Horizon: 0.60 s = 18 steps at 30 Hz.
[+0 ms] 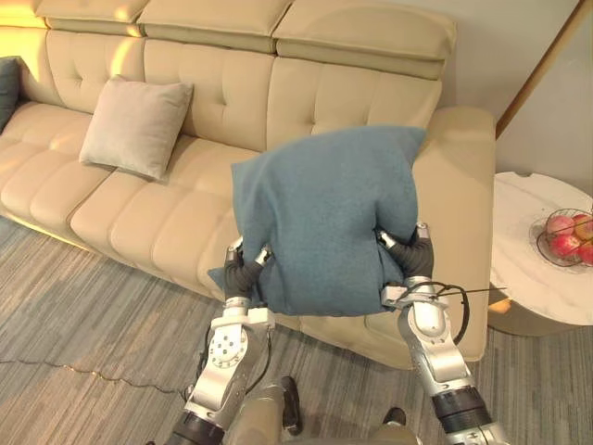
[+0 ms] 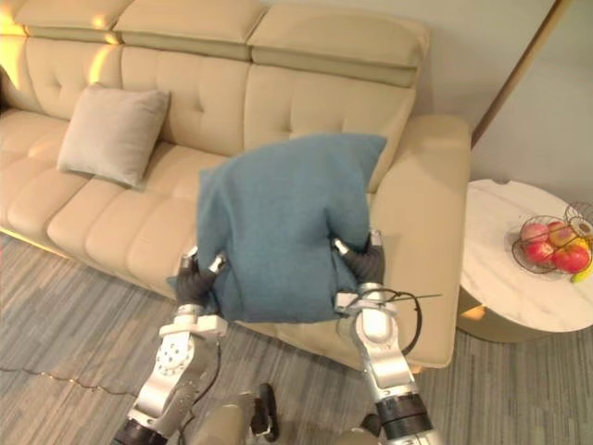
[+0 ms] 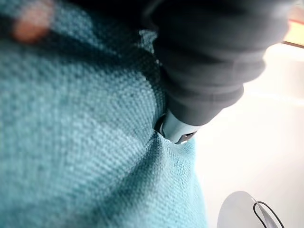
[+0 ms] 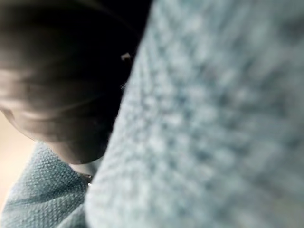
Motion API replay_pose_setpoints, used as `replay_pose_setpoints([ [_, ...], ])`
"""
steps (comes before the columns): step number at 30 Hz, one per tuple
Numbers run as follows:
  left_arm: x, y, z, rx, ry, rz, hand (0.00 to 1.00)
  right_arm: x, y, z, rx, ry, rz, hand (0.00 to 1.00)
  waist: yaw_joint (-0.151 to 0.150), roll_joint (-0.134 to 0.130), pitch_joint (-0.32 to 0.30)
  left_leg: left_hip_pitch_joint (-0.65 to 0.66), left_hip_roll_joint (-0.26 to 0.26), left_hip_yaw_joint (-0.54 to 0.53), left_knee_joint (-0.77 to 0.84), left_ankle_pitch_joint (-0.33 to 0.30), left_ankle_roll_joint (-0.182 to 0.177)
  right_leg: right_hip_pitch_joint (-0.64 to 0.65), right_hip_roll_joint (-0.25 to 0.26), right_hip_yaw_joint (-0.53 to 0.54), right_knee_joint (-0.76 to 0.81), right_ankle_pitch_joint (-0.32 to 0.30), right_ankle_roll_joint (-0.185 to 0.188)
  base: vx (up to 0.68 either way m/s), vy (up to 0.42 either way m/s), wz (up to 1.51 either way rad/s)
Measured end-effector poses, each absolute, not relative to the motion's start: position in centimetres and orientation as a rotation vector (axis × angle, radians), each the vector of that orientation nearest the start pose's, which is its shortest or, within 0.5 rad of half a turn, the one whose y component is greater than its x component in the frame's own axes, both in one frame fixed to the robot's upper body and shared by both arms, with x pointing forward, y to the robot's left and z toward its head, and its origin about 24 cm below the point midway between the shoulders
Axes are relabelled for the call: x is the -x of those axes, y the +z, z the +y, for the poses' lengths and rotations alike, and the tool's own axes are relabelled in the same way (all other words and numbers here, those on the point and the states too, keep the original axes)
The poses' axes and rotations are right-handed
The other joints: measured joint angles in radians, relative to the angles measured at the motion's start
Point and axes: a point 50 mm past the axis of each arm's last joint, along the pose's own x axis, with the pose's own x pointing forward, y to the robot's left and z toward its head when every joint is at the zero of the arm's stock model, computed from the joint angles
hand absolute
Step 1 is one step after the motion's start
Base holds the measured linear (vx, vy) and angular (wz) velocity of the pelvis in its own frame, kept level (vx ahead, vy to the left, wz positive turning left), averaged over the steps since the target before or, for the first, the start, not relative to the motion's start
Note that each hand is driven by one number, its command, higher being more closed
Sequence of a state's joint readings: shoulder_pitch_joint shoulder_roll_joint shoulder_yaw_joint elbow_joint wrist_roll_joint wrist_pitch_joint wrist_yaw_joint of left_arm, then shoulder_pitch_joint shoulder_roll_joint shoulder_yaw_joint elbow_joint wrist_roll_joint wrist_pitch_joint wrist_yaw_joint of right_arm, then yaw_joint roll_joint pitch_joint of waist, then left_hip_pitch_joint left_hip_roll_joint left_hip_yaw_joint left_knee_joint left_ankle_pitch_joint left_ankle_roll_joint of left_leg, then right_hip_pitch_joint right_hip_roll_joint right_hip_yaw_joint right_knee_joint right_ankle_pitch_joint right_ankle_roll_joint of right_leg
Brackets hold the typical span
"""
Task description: Pick up cushions and gather them together orderly.
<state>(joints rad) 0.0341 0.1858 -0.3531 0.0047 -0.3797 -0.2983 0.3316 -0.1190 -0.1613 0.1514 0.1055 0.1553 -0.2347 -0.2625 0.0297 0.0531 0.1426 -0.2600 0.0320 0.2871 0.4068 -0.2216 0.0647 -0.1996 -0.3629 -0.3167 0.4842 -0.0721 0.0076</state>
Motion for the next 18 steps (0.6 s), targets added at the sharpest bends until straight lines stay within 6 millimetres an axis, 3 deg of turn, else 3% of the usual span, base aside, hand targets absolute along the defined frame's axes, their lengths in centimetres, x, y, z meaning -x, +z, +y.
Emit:
replay_pose_setpoints([
  [1, -23.3, 4.3, 12.6, 0.256, 0.028, -0.109, 1.00, -27.2, 6.5, -15.1, -0.025, -0.090, -0.213, 1.00, -0.006, -0.003, -0.001, 0.028, -0.016, -0.001, -0.033, 0.000, 0.001, -0.013, 0.053, 0.036, 0.034, -0.049, 0.040, 0.17, 0.289, 0.14],
  [2, -23.2, 4.1, 12.6, 0.248, 0.020, -0.103, 1.00, -27.2, 6.5, -15.1, -0.022, -0.080, -0.214, 1.00, -0.013, -0.006, 0.000, 0.088, -0.053, -0.001, -0.113, 0.026, 0.013, -0.016, 0.125, 0.037, 0.035, -0.107, 0.035, 0.17, 0.214, 0.11],
  [4, -23.2, 4.2, 12.5, 0.247, 0.011, -0.105, 1.00, -27.3, 6.6, -15.2, -0.017, -0.077, -0.216, 1.00, -0.022, -0.005, -0.001, 0.133, -0.081, 0.000, -0.183, 0.062, 0.031, -0.024, 0.176, 0.011, 0.027, -0.130, 0.027, 0.18, 0.146, 0.20],
  [5, -23.3, 4.3, 12.5, 0.247, 0.000, -0.110, 1.00, -27.4, 6.7, -15.4, -0.005, -0.076, -0.219, 1.00, -0.035, -0.006, -0.001, 0.178, -0.116, -0.012, -0.247, 0.090, 0.043, -0.041, 0.234, -0.025, -0.015, -0.136, 0.018, 0.20, 0.112, 0.31],
  [7, -23.4, 4.4, 12.4, 0.247, -0.006, -0.112, 1.00, -27.6, 6.7, -15.5, 0.001, -0.076, -0.218, 1.00, -0.049, -0.007, -0.002, 0.190, -0.134, -0.032, -0.250, 0.091, 0.042, -0.045, 0.272, -0.012, -0.071, -0.124, 0.004, 0.19, 0.073, 0.42],
  [9, -23.3, 4.1, 11.9, 0.251, -0.022, -0.100, 1.00, -27.6, 6.4, -16.0, 0.018, -0.086, -0.206, 1.00, -0.068, -0.006, -0.009, 0.210, -0.167, -0.078, -0.235, 0.085, 0.036, -0.035, 0.298, 0.038, -0.136, -0.077, -0.064, 0.27, 0.050, 0.65],
  [10, -23.3, 4.1, 11.8, 0.249, -0.029, -0.098, 1.00, -27.6, 6.4, -16.2, 0.018, -0.091, -0.205, 1.00, -0.069, -0.004, -0.008, 0.200, -0.166, -0.083, -0.190, 0.076, 0.021, -0.005, 0.299, 0.031, -0.161, -0.074, -0.060, 0.27, 0.051, 0.48],
  [12, -23.2, 3.9, 11.7, 0.247, -0.038, -0.088, 1.00, -27.5, 6.4, -16.2, 0.019, -0.093, -0.203, 1.00, -0.055, -0.007, -0.003, 0.131, -0.141, -0.068, 0.025, 0.053, -0.015, 0.075, 0.300, 0.025, -0.233, -0.068, -0.053, 0.25, 0.049, 0.22],
  [13, -22.9, 3.5, 11.8, 0.249, -0.036, -0.074, 1.00, -27.3, 6.5, -16.2, 0.015, -0.092, -0.210, 1.00, -0.040, -0.008, 0.000, 0.055, -0.092, -0.028, 0.239, 0.048, -0.032, 0.139, 0.303, 0.028, -0.278, -0.065, -0.053, 0.27, 0.066, -0.10],
  [15, -22.1, 2.9, 11.9, 0.249, -0.040, -0.047, 1.00, -26.6, 7.0, -16.0, -0.002, -0.088, -0.235, 1.00, 0.005, -0.012, -0.001, -0.009, 0.034, -0.004, 0.417, -0.020, -0.029, 0.194, 0.311, 0.056, -0.290, -0.078, -0.057, 0.25, 0.076, -0.50],
  [16, -21.9, 2.6, 11.8, 0.252, -0.052, -0.037, 1.00, -26.5, 7.6, -15.9, -0.008, -0.083, -0.269, 1.00, 0.007, -0.016, -0.002, -0.046, 0.090, -0.052, 0.376, -0.046, -0.075, 0.203, 0.304, 0.067, -0.291, -0.087, -0.041, 0.23, 0.099, -0.37],
  [18, -21.9, 2.7, 11.6, 0.260, -0.066, -0.038, 1.00, -26.6, 8.2, -16.0, -0.013, -0.088, -0.300, 1.00, 0.004, -0.015, -0.003, -0.070, 0.117, -0.154, 0.189, -0.042, -0.102, 0.202, 0.276, 0.085, -0.278, -0.094, -0.007, 0.26, 0.214, -0.21],
])
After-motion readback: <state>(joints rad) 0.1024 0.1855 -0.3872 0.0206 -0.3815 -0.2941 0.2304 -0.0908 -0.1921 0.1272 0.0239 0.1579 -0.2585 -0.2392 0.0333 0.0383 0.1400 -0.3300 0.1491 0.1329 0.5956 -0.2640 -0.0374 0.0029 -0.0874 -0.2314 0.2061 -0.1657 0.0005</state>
